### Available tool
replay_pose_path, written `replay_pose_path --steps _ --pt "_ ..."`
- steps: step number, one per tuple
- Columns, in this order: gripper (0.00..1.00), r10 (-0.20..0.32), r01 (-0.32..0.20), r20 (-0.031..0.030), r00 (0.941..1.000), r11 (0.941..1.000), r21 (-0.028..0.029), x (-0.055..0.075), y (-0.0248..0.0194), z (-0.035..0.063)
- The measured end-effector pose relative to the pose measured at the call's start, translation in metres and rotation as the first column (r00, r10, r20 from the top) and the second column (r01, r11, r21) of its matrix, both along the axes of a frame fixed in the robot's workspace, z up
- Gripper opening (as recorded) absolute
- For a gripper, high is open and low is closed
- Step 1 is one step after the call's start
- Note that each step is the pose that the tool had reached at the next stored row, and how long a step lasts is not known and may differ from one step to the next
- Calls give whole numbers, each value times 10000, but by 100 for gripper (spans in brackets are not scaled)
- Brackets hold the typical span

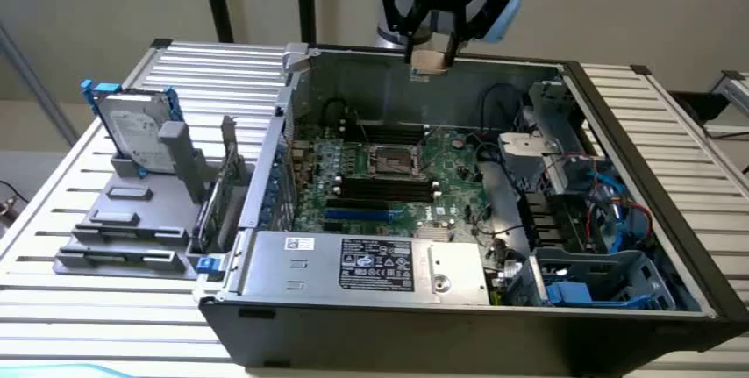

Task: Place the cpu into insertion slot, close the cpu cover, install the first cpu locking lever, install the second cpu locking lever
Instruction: 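Place the cpu into insertion slot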

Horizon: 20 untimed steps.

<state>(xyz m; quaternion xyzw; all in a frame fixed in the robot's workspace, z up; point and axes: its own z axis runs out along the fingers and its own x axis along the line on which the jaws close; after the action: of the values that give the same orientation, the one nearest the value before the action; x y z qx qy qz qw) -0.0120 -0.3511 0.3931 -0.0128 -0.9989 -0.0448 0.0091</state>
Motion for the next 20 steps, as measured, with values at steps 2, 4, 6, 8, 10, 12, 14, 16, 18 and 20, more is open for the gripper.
replay_pose_path --steps 2,4,6,8,10,12,14,16,18,20 --pt "54 0 0 0 10000 10000 0 0 0 2" --pt "54 0 0 0 10000 10000 0 0 0 5" --pt "54 0 0 0 10000 10000 0 0 0 6" --pt "54 0 0 0 10000 10000 1 0 0 7" --pt "54 0 0 0 10000 10000 0 0 0 8" --pt "54 0 0 0 10000 10000 0 0 0 9" --pt "54 4 -4 3 10000 10000 0 -11 0 8" --pt "54 1 -1 4 10000 10000 0 -59 9 -1" --pt "54 0 0 5 10000 10000 -4 -113 53 -19" --pt "54 1 -1 4 10000 10000 -17 -132 117 -42"
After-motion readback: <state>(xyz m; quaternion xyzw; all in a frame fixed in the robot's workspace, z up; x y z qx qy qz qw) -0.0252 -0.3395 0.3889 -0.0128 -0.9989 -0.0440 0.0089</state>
